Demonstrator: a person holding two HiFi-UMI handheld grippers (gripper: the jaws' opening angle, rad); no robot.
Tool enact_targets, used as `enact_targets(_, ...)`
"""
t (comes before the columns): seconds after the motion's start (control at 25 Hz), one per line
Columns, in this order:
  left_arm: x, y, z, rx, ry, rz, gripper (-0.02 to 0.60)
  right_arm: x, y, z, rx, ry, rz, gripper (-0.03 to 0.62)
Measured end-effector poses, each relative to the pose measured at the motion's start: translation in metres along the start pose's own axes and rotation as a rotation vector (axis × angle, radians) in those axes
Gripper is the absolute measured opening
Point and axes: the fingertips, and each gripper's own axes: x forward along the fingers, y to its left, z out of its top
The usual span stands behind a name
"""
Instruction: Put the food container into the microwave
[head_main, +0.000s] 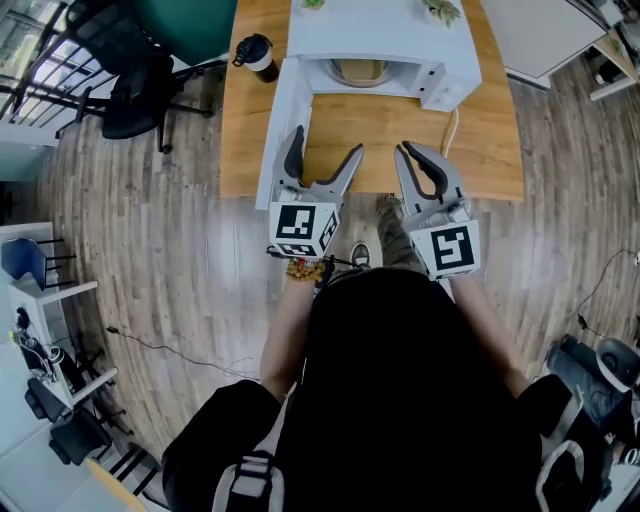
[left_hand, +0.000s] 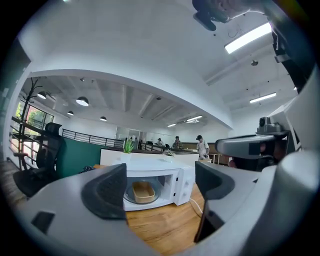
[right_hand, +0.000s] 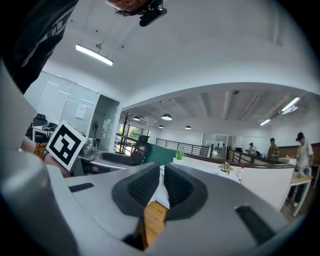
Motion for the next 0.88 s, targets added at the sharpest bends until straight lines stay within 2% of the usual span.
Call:
enact_targets(0.32,-0.028,-0.030,0.012,-0.013,-0.042,-0.042,0.451,-0.012,0.025,0.000,-0.018,-0.010,0.009,0.020)
enact_targets(0.48,-0.039,-0.041,0.012,-0.016,-0.057,-0.036,0.451,-0.017,0.035,0.000,-0.038,-0.011,-0.002,0.017)
enact_targets(0.88,-0.064,-0.051,0.017,0.004,-0.073,-0.024,0.440,-0.035,0.042,-0.004,-0.004,-0.011,-0.039,0.011)
